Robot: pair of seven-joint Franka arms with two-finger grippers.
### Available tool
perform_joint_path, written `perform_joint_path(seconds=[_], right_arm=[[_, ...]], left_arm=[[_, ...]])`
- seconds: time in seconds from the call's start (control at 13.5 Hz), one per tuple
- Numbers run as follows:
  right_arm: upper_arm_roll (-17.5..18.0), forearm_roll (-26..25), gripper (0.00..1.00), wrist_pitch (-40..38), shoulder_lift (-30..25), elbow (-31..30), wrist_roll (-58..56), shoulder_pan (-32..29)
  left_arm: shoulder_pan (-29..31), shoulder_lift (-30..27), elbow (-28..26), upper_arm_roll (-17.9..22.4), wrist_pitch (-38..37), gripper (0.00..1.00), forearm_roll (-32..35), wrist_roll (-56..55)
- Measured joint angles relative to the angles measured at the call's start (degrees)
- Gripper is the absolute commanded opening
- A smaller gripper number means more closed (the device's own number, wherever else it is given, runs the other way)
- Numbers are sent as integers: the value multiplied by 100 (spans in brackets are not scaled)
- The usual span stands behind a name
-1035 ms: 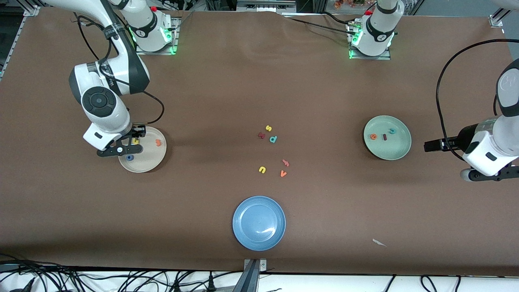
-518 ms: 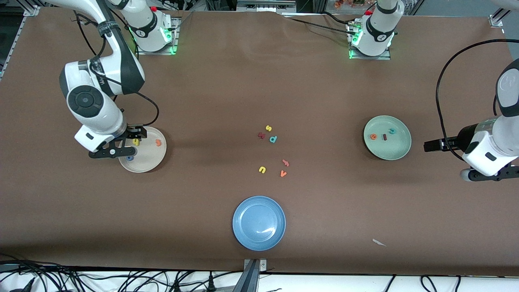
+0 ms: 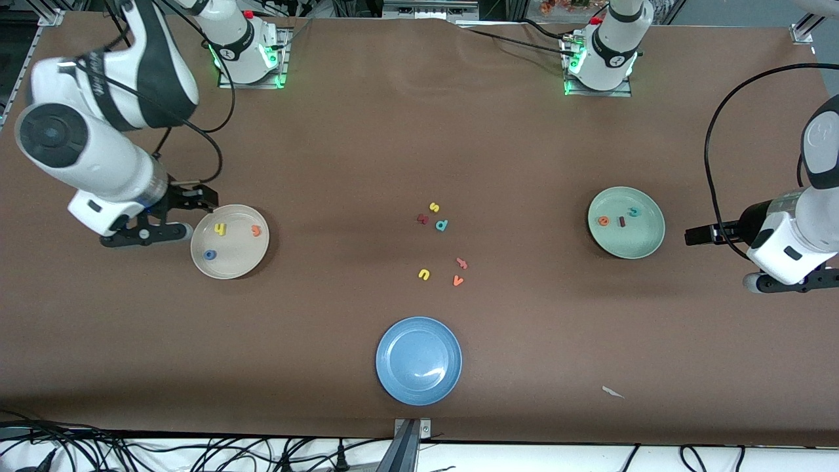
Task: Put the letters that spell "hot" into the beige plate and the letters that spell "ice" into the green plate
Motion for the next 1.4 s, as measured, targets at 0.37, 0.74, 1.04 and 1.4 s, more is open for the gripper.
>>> perform_joint_path(seconds=[0.37,0.74,1.04,1.4], right_arm=[[-269,191,100,-292,-469,54,-991,-352],[-293,198,100,-319,-622,70,-1104,-504],[-370,198,100,-687,-717,482,-1104,-511],[-381,199,100,-863,-653,660,-1104,-514]], left_arm=[[-3,0,-3,0,0,100,0,0],[-4,0,-6,-1,0,100,0,0],[-5,0,-10,-1,0,100,0,0],[-5,0,-11,-1,0,100,0,0]])
